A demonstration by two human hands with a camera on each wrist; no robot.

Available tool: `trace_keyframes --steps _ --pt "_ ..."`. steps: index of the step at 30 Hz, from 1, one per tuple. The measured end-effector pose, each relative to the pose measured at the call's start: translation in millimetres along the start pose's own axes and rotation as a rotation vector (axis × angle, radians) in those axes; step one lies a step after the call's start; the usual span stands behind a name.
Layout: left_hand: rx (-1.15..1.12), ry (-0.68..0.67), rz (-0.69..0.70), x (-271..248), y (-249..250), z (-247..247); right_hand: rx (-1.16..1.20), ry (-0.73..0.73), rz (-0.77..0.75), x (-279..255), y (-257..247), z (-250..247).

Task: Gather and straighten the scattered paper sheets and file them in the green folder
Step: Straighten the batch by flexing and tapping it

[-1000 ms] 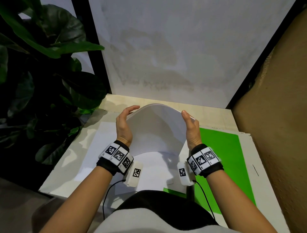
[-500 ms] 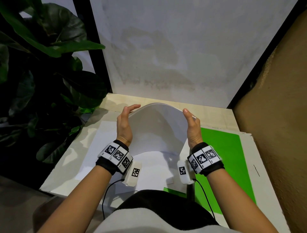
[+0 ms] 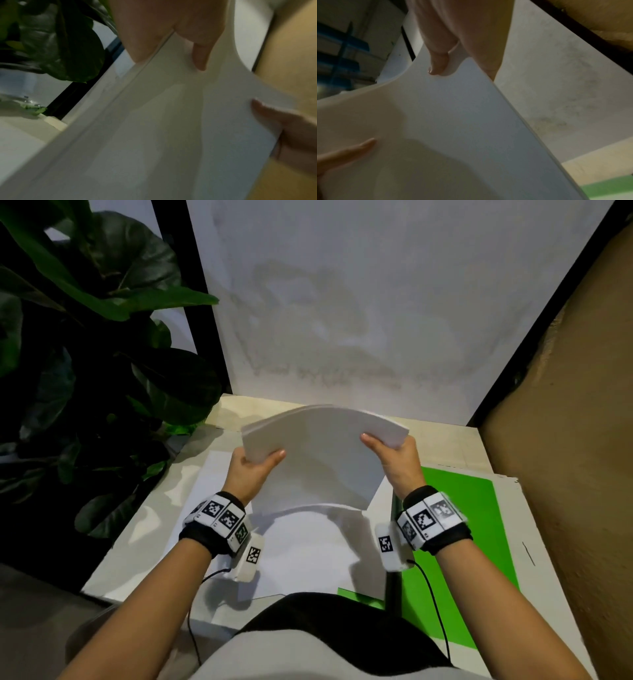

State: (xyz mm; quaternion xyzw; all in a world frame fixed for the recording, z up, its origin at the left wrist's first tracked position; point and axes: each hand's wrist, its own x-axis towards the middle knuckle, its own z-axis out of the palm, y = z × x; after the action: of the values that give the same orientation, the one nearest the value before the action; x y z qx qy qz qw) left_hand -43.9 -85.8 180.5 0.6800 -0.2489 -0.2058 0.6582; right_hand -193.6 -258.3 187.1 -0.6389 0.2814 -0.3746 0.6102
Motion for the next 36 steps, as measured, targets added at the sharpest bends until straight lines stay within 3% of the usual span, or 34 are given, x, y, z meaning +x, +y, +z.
trace_keyframes --steps 3,8,11,19,22,25,32,36 --pt "-0.052 -0.009 0.034 2.2 -7.7 -7.0 -0.01 -0.032 -0.006 4.1 7.2 -2.2" --pt "-0.08 0.03 -0.103 -0.6 -29.9 -6.5 -0.104 -0.064 0.097 -2.5 46.5 1.6" --pt "-0.125 0.152 -0.111 7.6 -24.9 -3.8 -0.091 -0.027 0.063 -3.9 39.0 10.1" --pt "-0.178 0.194 -0.021 9.1 -21.1 -10.2 -0.063 -0.01 0.006 0.1 25.5 9.1" --pt "-0.209 0.247 0.046 13.3 -10.7 -13.6 -0.115 -0.098 0.066 -3.0 34.1 5.8" --pt "-0.197 0.28 0.123 19.5 -3.5 -13.6 -0.145 -0.09 0.1 -6.0 40.3 8.2" --pt "0.0 0.271 0.14 8.4 -18.1 3.0 -0.123 0.018 -0.039 -13.7 28.6 21.4" --pt "0.01 0.274 0.108 -4.7 -30.3 10.5 -0.156 0.015 0.068 -20.4 46.3 23.6"
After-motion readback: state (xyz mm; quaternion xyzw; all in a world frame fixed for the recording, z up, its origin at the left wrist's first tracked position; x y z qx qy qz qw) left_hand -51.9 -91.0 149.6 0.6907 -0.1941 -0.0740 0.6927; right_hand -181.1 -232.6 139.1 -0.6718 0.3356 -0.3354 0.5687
